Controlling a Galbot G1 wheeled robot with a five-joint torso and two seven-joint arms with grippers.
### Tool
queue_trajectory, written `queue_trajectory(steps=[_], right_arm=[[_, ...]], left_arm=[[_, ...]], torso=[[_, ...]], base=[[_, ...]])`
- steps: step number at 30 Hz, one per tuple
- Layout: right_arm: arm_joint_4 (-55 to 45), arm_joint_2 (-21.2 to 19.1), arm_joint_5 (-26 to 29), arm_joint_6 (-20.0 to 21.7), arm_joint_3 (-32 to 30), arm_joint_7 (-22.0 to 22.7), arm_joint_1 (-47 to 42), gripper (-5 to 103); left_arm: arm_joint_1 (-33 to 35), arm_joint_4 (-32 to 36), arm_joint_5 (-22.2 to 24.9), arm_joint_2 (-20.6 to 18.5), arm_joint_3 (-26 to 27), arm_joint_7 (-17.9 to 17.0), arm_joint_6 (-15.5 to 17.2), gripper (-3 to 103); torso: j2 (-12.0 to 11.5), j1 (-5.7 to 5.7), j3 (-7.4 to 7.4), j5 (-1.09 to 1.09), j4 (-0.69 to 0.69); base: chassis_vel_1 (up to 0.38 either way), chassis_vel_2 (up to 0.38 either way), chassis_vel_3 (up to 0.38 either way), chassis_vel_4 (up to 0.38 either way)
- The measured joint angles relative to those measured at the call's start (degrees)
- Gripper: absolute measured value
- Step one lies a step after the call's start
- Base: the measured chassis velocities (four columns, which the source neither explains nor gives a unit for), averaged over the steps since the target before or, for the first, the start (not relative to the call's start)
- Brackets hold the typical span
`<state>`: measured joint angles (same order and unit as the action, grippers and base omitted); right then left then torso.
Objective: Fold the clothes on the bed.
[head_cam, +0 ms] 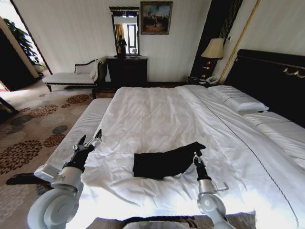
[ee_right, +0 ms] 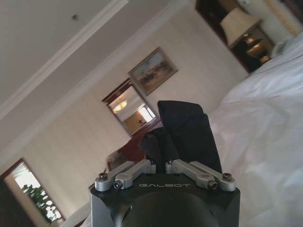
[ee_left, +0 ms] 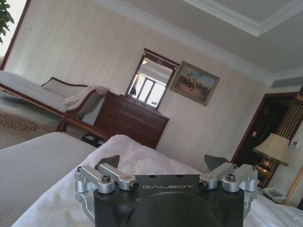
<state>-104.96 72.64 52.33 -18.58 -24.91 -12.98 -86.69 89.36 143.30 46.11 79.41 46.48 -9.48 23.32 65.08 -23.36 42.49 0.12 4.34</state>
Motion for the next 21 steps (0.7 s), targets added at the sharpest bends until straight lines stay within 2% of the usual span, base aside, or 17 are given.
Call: queue_trajectory(steps=[1,3,6,10,13,21], right_arm=[[0.2,0.0,-2.3,-0.1,2.4,-1.1,0.9,3],[0.3,0.0,-3.1,-0.1,3.3,-1.6,1.2,3],[2.7,0.6,-11.2,-0.5,11.7,-4.7,4.9,3],[6.5,1.6,-15.7,-1.7,16.4,-6.9,7.2,3],[10.0,2.3,-18.1,-2.7,19.3,-8.8,8.4,3],[18.0,4.1,-21.1,-4.4,22.0,-9.8,10.5,3]], left_arm=[[0.0,0.0,0.0,0.0,-0.1,0.0,0.0,100],[0.0,0.0,-0.1,0.0,-0.1,0.0,0.0,100],[0.1,0.0,-0.5,0.3,-0.2,-0.1,0.0,100],[0.3,0.0,-0.5,0.1,0.3,-0.1,0.0,100],[0.6,-0.1,-0.4,-0.4,1.1,-0.1,-0.2,100],[0.5,-0.1,-0.3,-0.4,1.3,-0.1,-0.3,100]], torso=[[0.0,0.0,0.0,-0.01,0.0],[0.0,0.0,0.0,-0.01,-0.01],[0.0,0.0,0.0,-0.01,-0.02],[0.0,0.0,0.0,0.0,-0.01],[0.0,0.0,0.0,0.0,0.0],[0.0,0.0,0.0,0.0,0.0]], base=[[0.0,0.0,0.0,0.0],[0.0,0.0,0.0,0.0],[0.0,0.0,0.0,0.0],[0.0,0.0,0.0,0.0],[0.0,0.0,0.0,0.0],[0.0,0.0,0.0,0.0]])
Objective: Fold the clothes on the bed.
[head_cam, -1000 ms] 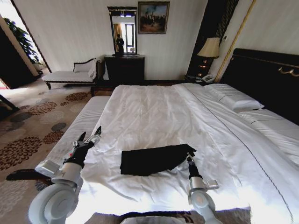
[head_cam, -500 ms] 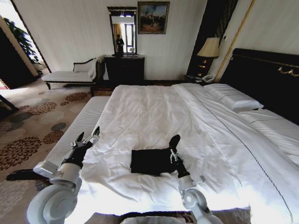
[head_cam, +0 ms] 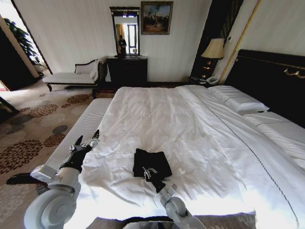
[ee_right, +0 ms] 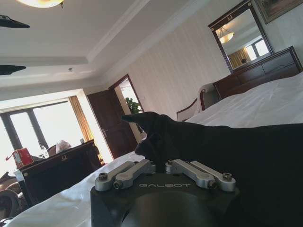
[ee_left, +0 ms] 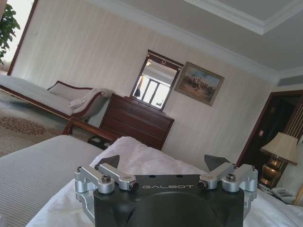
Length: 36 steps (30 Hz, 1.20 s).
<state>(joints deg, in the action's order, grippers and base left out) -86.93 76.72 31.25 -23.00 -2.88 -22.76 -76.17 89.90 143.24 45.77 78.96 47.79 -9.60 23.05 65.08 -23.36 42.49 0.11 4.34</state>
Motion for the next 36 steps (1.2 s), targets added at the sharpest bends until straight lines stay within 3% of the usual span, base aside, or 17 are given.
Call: queue_trajectory(steps=[12,18,20,23,24,25,29,32,35,36], right_arm=[[2.3,2.2,-0.3,0.1,0.2,3.0,2.5,-1],[-2.6,1.1,-1.4,-1.4,1.5,2.1,-0.7,24],[-7.9,-0.8,1.1,-3.1,1.1,-2.7,-2.9,40],[-8.7,-1.1,5.3,-2.2,-0.3,-2.9,-2.5,46],[-8.7,-1.0,8.8,-0.6,-0.9,-1.1,-1.6,52],[-8.7,-1.0,8.8,-0.6,-0.9,-1.1,-1.6,52],[-6.4,-0.6,18.3,3.9,-1.3,6.6,3.5,74],[-4.8,-0.6,22.4,6.5,-0.6,9.7,6.8,79],[-3.9,-0.8,27.2,11.2,0.3,14.5,10.6,95],[-3.9,-0.8,27.2,11.2,0.3,14.5,10.6,95]], left_arm=[[0.0,0.0,-0.3,0.0,-0.5,-0.1,-0.1,100],[0.2,0.0,0.0,-0.3,0.0,-0.2,-0.1,100],[0.4,0.0,0.1,-0.4,0.2,-0.6,-0.1,100],[0.6,0.0,0.1,-0.3,0.3,-0.7,-0.1,100],[0.8,0.0,0.1,-0.3,0.4,-0.7,-0.1,100],[0.8,0.0,0.1,-0.3,0.4,-0.7,-0.1,100],[1.2,0.0,0.1,-0.3,0.7,-0.9,-0.1,100],[1.6,0.0,0.4,-0.5,1.1,-1.0,0.1,100],[2.0,0.0,1.0,-0.8,2.1,-1.3,0.4,100],[2.0,0.0,1.0,-0.8,2.1,-1.3,0.4,100]], torso=[[0.0,0.0,0.0,0.0,-0.01],[0.0,0.0,0.0,0.0,0.0],[0.0,0.01,-0.01,-0.02,0.0],[0.0,0.01,-0.01,-0.01,0.01],[0.0,0.01,-0.01,-0.01,0.0],[0.0,0.01,-0.01,-0.01,0.0],[0.0,0.01,0.0,-0.01,-0.01],[0.0,0.01,0.0,-0.01,0.0],[0.0,0.01,0.0,-0.01,-0.02],[0.0,0.01,0.0,-0.01,-0.02]], base=[[0.0,0.0,0.0,0.0],[0.0,0.0,0.0,0.0],[0.0,0.0,0.0,0.0],[0.0,0.0,0.0,0.0],[0.0,0.0,0.0,0.0],[0.0,0.0,0.0,0.0],[0.0,0.0,0.0,0.0],[0.0,0.0,0.0,0.0],[0.0,0.0,0.0,0.0],[0.0,0.0,0.0,0.0]])
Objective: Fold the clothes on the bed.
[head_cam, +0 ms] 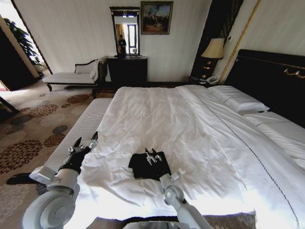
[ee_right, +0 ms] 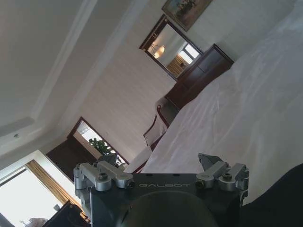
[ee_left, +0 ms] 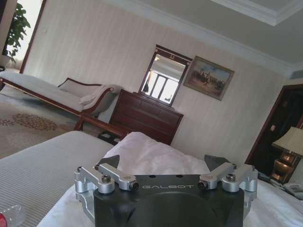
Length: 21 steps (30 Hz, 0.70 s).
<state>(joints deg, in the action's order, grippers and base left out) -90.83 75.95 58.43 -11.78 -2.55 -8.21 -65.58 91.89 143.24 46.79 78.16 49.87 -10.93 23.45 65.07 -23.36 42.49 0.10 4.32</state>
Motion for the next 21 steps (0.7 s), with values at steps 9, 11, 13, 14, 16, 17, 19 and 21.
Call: queue_trajectory(steps=[9,11,13,14,16,17,19,21], right_arm=[[2.6,-1.1,10.0,14.2,-0.8,17.2,6.3,100],[3.7,-1.3,10.1,14.2,-1.5,17.5,6.7,100],[5.8,-1.7,9.2,13.4,-2.9,17.5,7.1,100],[6.7,-2.2,8.2,12.0,-3.8,17.2,7.1,100],[6.7,-2.9,6.4,9.0,-5.7,16.2,6.8,100],[6.7,-2.9,6.4,9.0,-5.7,16.2,6.8,100],[4.1,-3.9,4.8,5.2,-8.0,13.8,6.2,100],[0.2,-5.2,2.7,2.6,-10.2,11.8,5.3,100]], left_arm=[[0.7,0.0,1.5,-0.7,2.1,-1.0,1.0,100],[0.7,0.0,1.5,-0.7,2.1,-1.1,1.2,100],[0.8,0.0,1.5,-0.7,2.0,-1.1,1.4,100],[0.8,0.0,1.5,-0.8,1.8,-1.1,1.7,100],[1.0,0.0,1.4,-0.6,1.3,-1.2,1.9,100],[1.0,0.0,1.4,-0.6,1.3,-1.2,1.9,100],[1.7,0.0,0.1,-0.1,0.1,-1.2,1.9,100],[2.5,0.0,-2.7,0.5,-1.1,-1.0,1.6,100]], torso=[[0.0,0.0,0.0,0.0,0.01],[0.0,0.0,0.0,0.0,0.01],[0.0,0.0,0.0,-0.01,0.01],[0.0,0.0,0.0,-0.01,0.01],[0.0,-0.01,0.0,-0.01,0.05],[0.0,-0.01,0.0,-0.01,0.05],[0.0,0.0,0.0,-0.01,0.03],[0.0,-0.01,0.0,0.0,-0.01]], base=[[0.0,0.0,0.0,0.0],[0.0,0.0,0.0,0.0],[0.0,0.0,0.0,0.0],[0.0,0.0,0.0,0.0],[0.0,0.0,0.0,0.0],[0.0,0.0,0.0,0.0],[0.0,0.0,0.0,0.0],[0.0,0.0,0.0,0.0]])
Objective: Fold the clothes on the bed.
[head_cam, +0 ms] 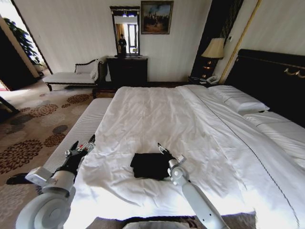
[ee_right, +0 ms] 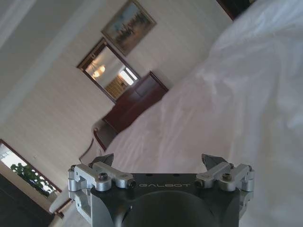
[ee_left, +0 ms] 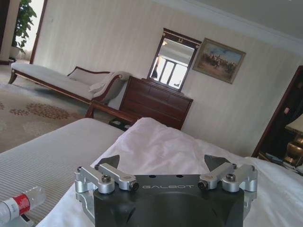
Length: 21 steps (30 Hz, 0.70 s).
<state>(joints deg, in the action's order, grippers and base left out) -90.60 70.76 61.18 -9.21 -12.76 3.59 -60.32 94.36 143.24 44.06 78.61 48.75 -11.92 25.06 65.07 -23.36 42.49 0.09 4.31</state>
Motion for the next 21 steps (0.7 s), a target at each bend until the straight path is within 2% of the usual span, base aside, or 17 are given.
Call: queue_trajectory(steps=[2,4,6,7,8,10,11,12,14,15,17,20,21], right_arm=[[-1.7,-0.7,-1.1,-0.7,-0.9,-0.4,-0.5,100],[-7.2,-3.6,-4.6,-1.7,-3.7,-0.4,-3.3,100],[-11.2,-6.8,-10.1,-4.3,-6.3,0.4,-7.4,100],[-11.2,-6.8,-10.1,-4.3,-6.3,0.4,-7.4,100],[-12.4,-7.8,-12.6,-4.9,-7.5,0.4,-9.2,100],[-16.1,-10.6,-20.9,-6.7,-12.4,-0.4,-15.1,100],[-17.2,-11.2,-22.6,-7.2,-13.9,-0.5,-16.9,100],[-17.2,-11.2,-22.6,-7.2,-13.9,-0.5,-16.9,100],[-21.0,-12.1,-25.7,-7.5,-18.7,-0.6,-21.8,100],[-23.4,-12.2,-27.2,-7.6,-21.0,-0.4,-24.6,100],[-25.6,-12.1,-28.4,-7.6,-22.8,0.0,-27.0,100],[-32.8,-10.4,-32.7,-7.4,-26.8,2.7,-35.3,100],[-32.8,-10.4,-32.7,-7.4,-26.8,2.7,-35.3,100]], left_arm=[[0.3,0.0,-1.4,0.2,-0.5,0.2,-0.3,100],[1.1,0.0,-5.5,0.4,-1.7,0.5,-1.2,100],[2.3,-0.9,-7.9,0.1,-2.6,0.2,-3.0,100],[2.3,-0.9,-7.9,0.1,-2.6,0.2,-3.0,100],[2.9,-1.4,-9.0,-0.3,-3.0,0.5,-4.0,100],[4.5,-4.1,-14.8,-2.0,-3.8,3.3,-8.6,100],[4.8,-4.9,-16.2,-2.4,-4.0,4.2,-10.1,100],[4.8,-4.9,-16.2,-2.4,-4.0,4.2,-10.1,100],[6.3,-6.6,-18.3,-2.6,-5.0,7.1,-14.3,100],[7.4,-6.7,-18.5,-2.1,-5.9,8.2,-15.3,100],[8.4,-6.5,-18.8,-1.4,-6.7,9.2,-16.0,100],[12.1,-4.2,-20.9,0.6,-8.8,13.2,-18.6,100],[12.1,-4.2,-20.9,0.6,-8.8,13.2,-18.6,100]], torso=[[0.0,0.0,0.0,0.0,0.0],[0.0,0.0,-0.01,-0.01,0.0],[0.0,0.0,-0.01,0.01,0.02],[0.0,0.0,-0.01,0.01,0.02],[0.0,0.0,-0.01,-0.01,0.03],[0.0,0.01,-0.01,-0.01,0.05],[0.0,0.01,-0.01,-0.01,0.05],[0.0,0.01,-0.01,-0.01,0.05],[0.0,0.0,-0.01,0.0,0.03],[0.0,0.0,-0.01,0.02,0.02],[0.0,0.0,-0.01,0.01,0.01],[0.0,0.01,-0.01,0.0,0.02],[0.0,0.01,-0.01,0.0,0.02]], base=[[0.0,0.0,0.0,0.0],[0.0,0.0,0.0,0.0],[0.0,0.0,0.0,0.0],[0.0,0.0,0.0,0.0],[0.0,0.0,0.0,0.0],[0.0,0.0,0.0,0.0],[0.0,0.0,0.0,0.0],[0.0,0.0,0.0,0.0],[0.0,0.0,0.0,0.0],[0.0,0.0,0.0,0.0],[0.0,0.0,0.0,0.0],[0.0,0.0,0.0,0.0],[0.0,0.0,0.0,0.0]])
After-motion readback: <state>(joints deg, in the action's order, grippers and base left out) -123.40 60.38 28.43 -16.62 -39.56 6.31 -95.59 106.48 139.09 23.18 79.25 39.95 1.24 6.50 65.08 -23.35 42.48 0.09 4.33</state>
